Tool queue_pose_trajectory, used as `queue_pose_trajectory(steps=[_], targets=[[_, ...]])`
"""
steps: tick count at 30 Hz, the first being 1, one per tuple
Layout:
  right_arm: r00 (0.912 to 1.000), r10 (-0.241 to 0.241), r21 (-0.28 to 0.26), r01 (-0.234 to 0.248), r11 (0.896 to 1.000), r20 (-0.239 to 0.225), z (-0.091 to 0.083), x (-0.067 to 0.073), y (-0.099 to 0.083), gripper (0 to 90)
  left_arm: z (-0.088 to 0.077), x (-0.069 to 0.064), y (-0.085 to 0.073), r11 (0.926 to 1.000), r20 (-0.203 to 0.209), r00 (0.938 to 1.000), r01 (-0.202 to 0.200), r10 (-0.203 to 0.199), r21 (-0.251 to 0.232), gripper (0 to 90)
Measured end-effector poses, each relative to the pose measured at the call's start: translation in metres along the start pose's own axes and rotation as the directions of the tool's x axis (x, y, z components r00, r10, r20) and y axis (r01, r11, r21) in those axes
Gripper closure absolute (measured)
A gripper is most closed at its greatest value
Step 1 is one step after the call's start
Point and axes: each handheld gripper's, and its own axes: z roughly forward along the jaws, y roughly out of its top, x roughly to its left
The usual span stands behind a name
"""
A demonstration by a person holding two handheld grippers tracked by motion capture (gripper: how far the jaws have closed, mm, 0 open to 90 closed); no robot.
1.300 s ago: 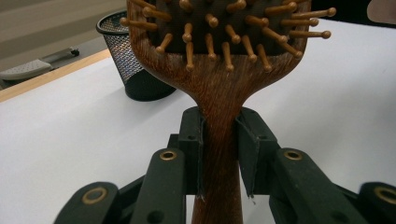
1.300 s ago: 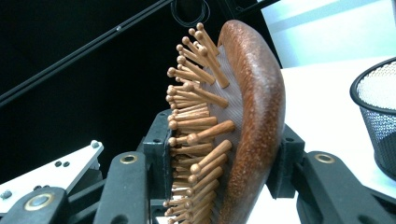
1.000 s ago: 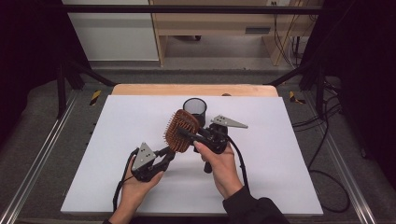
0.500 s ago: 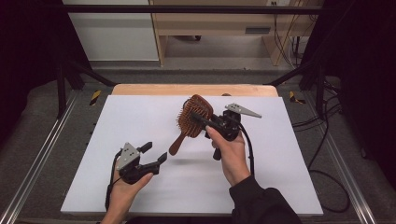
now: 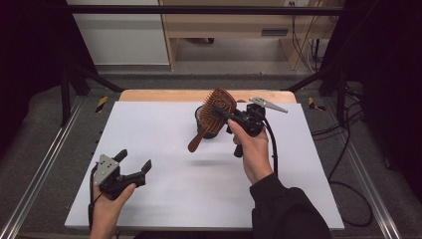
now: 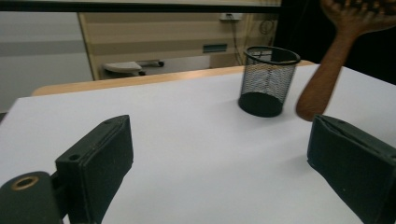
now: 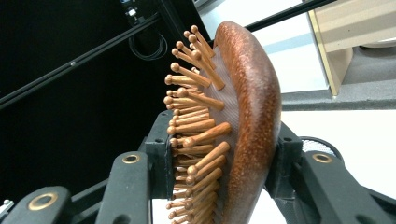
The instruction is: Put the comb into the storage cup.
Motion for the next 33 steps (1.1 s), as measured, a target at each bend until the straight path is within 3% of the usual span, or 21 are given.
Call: queue_pose_trajectory(steps=[4, 8, 18, 22, 33], targets=[[0.9999, 0.008, -0.001, -0.008, 1.000, 0.008, 0.002, -0.004, 0.007, 54.2, 0.001, 0.006, -0.005, 0.9994, -0.025, 0.9992, 0.033, -0.033, 0.013, 7.7], [0.9998, 0.015, -0.006, -0.015, 1.000, 0.011, 0.006, -0.008, 0.014, 54.1, 0.002, 0.005, -0.007, 0.9990, -0.042, 0.9984, 0.039, -0.038, 0.020, 7.5], [0.9988, 0.044, -0.031, -0.044, 0.999, 0.023, 0.020, -0.017, 0.036, 53.9, 0.004, 0.009, -0.009, 0.9983, -0.040, 0.9979, 0.053, -0.052, 0.023, 7.3], [0.9985, 0.049, -0.044, -0.048, 0.998, 0.024, 0.025, -0.017, 0.045, 53.8, 0.007, 0.006, -0.008, 0.9992, -0.044, 0.9990, -0.005, 0.007, 0.039, 4.6], [0.9982, 0.042, -0.063, -0.039, 0.997, 0.042, 0.039, -0.018, 0.071, 53.7, 0.006, 0.011, -0.009, 0.9995, -0.047, 0.9988, 0.015, -0.013, 0.030, 3.6]])
